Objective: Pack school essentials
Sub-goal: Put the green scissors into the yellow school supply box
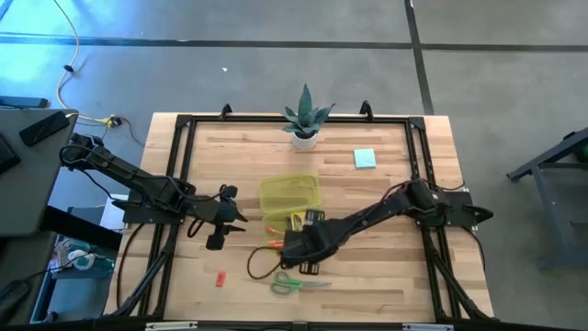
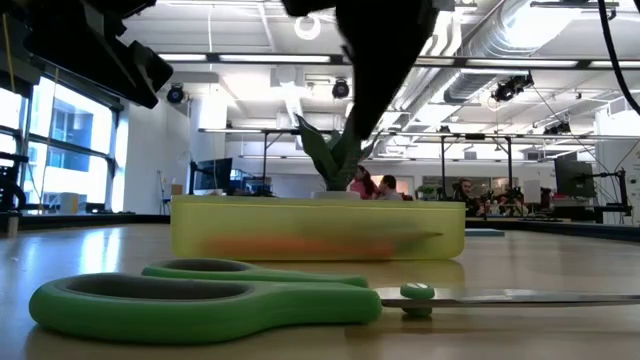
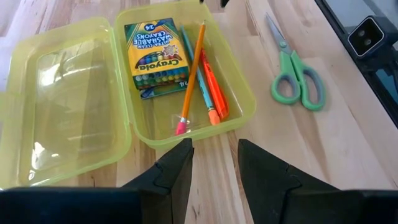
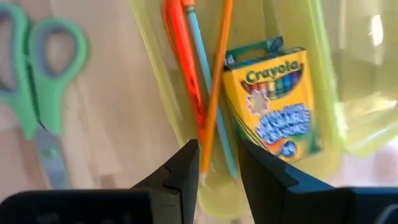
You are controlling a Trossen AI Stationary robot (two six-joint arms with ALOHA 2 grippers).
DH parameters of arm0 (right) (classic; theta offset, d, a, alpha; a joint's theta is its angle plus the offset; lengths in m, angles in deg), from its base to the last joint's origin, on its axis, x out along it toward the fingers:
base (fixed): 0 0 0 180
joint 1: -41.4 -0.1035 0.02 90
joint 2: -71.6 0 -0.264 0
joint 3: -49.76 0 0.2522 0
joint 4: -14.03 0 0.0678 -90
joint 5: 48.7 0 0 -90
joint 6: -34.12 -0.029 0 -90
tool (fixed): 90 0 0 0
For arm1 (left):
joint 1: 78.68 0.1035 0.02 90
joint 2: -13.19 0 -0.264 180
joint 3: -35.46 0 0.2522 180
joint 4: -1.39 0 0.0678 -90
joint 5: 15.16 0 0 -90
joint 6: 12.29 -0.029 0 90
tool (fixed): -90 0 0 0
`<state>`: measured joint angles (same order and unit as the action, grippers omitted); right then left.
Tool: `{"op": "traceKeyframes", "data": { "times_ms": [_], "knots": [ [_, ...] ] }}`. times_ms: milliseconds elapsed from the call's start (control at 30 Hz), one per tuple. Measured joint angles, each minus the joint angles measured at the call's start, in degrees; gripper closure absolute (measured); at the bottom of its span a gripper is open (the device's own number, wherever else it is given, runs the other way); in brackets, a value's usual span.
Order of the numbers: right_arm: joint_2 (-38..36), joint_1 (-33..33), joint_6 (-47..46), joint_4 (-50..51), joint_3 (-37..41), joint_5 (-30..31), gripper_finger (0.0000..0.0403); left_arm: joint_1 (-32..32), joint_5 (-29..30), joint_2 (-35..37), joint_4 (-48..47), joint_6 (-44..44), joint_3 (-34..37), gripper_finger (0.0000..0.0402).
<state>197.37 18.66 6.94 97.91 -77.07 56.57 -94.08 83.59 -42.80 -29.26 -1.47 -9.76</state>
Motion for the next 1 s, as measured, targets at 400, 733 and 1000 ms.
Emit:
{"op": "traceKeyframes", "data": {
  "times_ms": [400,733,1000],
  "knots": [
    [-0.5,-2.9,-11.1,20.0,0.5,7.2,0.0300,0.0,0.0,0.0,0.0,1.2,0.0,0.0282],
    [-1.6,-5.8,-14.5,18.4,1.1,4.2,0.0300,0.0,0.0,0.0,-0.2,1.2,0.0,0.0282],
    [-1.5,-8.7,-16.5,9.9,6.0,-1.3,0.0300,0.0,0.0,0.0,0.0,1.2,0.0,0.0282]
  ]
}}
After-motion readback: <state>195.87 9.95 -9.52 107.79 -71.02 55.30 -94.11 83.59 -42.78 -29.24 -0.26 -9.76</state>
